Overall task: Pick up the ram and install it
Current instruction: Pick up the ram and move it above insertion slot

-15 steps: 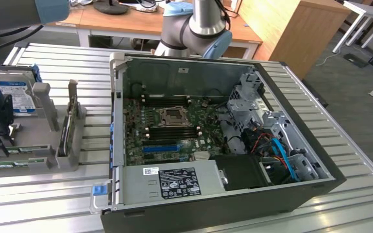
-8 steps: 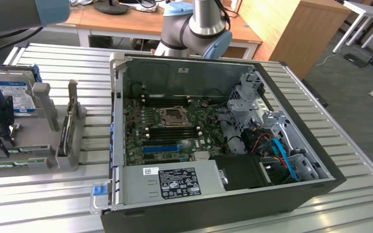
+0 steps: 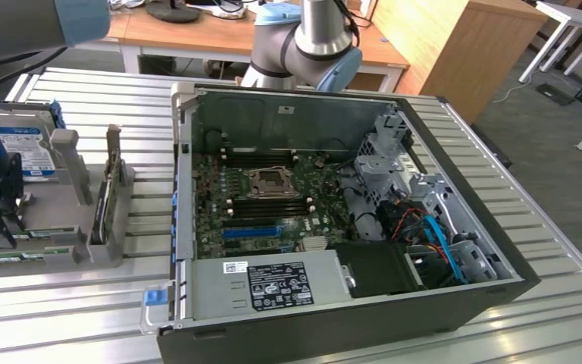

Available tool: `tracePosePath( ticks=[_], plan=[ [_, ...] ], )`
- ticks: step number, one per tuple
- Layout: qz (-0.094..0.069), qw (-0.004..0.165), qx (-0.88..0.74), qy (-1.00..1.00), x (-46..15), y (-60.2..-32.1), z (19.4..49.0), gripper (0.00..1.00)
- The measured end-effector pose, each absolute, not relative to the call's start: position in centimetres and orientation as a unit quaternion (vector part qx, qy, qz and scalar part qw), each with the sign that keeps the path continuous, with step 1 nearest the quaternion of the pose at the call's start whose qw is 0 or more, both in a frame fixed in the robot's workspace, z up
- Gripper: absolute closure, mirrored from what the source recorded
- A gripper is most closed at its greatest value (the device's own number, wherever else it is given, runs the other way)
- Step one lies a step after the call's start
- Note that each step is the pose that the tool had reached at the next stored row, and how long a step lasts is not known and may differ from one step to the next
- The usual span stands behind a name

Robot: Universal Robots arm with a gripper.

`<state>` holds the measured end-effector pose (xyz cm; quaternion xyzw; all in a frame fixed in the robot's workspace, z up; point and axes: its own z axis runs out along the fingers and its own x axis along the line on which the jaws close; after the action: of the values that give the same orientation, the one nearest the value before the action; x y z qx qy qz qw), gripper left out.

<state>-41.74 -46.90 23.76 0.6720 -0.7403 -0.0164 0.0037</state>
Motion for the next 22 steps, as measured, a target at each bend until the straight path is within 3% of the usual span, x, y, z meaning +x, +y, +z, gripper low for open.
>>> tracePosePath(
  ticks=[22],
  plan=[
    [-0.016,0.004,0.675,-0.738,-41.73,-46.9,23.11,0.7]
  ],
)
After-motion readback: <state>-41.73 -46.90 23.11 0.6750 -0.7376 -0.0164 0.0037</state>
